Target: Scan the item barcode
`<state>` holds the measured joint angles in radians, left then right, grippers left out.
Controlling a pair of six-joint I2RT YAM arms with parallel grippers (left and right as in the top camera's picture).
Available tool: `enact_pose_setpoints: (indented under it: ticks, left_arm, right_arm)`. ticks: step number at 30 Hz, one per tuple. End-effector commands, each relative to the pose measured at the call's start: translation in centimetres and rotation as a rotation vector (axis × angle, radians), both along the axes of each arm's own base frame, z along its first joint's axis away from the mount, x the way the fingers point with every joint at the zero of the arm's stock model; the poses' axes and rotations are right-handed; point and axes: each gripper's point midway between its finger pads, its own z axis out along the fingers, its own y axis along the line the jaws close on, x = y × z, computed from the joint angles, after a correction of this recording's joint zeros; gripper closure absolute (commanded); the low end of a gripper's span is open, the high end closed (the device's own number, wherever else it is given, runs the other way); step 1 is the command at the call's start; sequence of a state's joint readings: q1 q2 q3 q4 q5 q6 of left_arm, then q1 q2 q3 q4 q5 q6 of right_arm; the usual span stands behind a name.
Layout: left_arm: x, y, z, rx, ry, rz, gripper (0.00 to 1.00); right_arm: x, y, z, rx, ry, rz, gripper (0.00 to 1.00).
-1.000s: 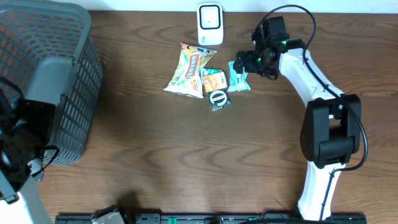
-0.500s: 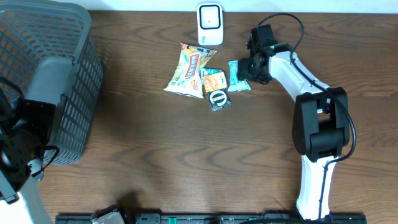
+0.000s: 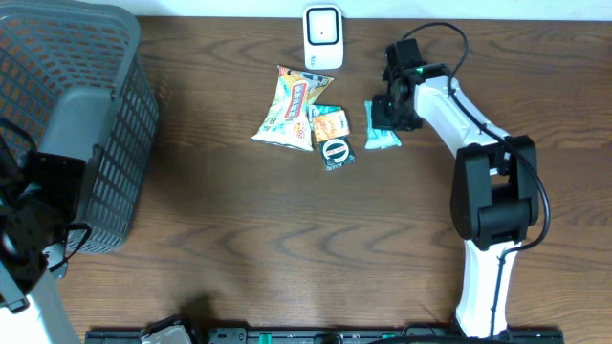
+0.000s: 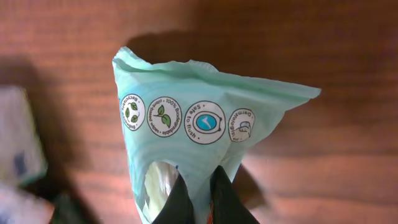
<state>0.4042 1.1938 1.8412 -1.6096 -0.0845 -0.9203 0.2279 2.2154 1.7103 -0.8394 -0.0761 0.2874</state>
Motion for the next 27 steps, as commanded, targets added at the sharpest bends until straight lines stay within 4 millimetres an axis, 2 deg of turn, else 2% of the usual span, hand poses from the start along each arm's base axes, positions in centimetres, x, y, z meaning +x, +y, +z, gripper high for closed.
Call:
enact_pose_setpoints:
  ticks: [1,7,8,9,14,18,23,27]
  left_arm:
    - [-1.0,-0.2,-0.4,-0.011,0.04,0.014,0.02]
    - [-1.0,-0.2,-0.4,-0.011,0.04,0.014,0.02]
    - [-1.0,-0.2,-0.4,-0.011,0.04,0.014,0.03]
    - [-1.0,-0.2,-0.4,-0.011,0.04,0.014,0.03]
    - [-1.0,-0.2,-0.4,-0.011,0.04,0.014,0.03]
    - [-1.0,-0.2,-0.4,-0.011,0.04,0.014,0.02]
    - [-1.0,-0.2,-0.4,-0.011,0.04,0.014,0.02]
    - [-1.0,-0.2,-0.4,-0.011,0.04,0.014,0.02]
  right_arm:
    - [-0.9,2.5,3.4,0.177,-0.007,0.052,0.99]
    - [-2.4,6.9,8.6,0.599,0.039,0.117,0.99]
    - [-2.9,7.8,10.4,0.752,0.065,0.138,0.99]
    - [-3.2,8.0,11.3,0.817,0.08,0.144,0.99]
    - [-5.3,7.8,15.8,1.14,0.219,0.114,0.99]
    - [-6.3,7.2,18.7,1.32,0.314,0.06,0.98]
    - [-7.0,6.9,20.7,1.438,0.395,0.01,0.98]
    - [-7.7,7.0,20.7,1.438,0.475,-0.06,0.99]
